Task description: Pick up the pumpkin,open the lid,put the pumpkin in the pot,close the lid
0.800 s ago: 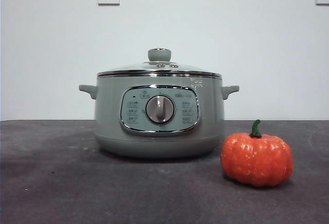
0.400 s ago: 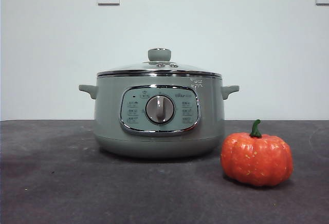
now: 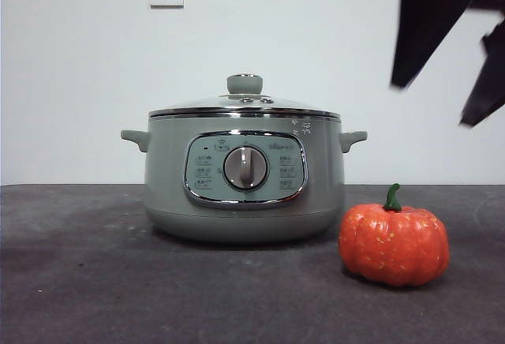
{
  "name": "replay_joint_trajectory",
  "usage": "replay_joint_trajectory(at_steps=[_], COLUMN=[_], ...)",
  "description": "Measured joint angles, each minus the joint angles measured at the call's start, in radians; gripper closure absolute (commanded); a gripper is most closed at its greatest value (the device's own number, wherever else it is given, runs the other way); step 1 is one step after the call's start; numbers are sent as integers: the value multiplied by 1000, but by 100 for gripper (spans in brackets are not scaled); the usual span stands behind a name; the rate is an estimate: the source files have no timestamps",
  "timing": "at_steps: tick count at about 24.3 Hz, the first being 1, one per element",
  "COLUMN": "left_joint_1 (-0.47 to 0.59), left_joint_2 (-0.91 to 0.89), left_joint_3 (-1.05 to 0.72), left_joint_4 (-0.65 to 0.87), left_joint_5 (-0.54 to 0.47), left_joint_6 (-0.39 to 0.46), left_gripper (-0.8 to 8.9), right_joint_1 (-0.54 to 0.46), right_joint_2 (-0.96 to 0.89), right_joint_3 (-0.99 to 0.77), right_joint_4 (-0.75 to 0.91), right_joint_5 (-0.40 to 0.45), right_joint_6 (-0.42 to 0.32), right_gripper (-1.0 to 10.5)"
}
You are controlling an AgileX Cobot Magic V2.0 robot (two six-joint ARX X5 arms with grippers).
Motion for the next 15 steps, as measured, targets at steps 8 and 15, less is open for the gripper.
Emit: replay_joint_trajectory(at_steps=[8,15], left_joint_1=[0,0], left_joint_2=[0,0], left_joint_3=[0,0], left_joint_4=[2,2], left_joint_5=[0,0], left_joint_6=[0,0], left_gripper=[61,61], right_joint_1=[72,77], right_joint_2=[221,340], right_joint_3=[0,0], right_joint_4=[123,178], right_joint_5=[99,111], right_joint_6=[29,35], right_gripper=[254,254])
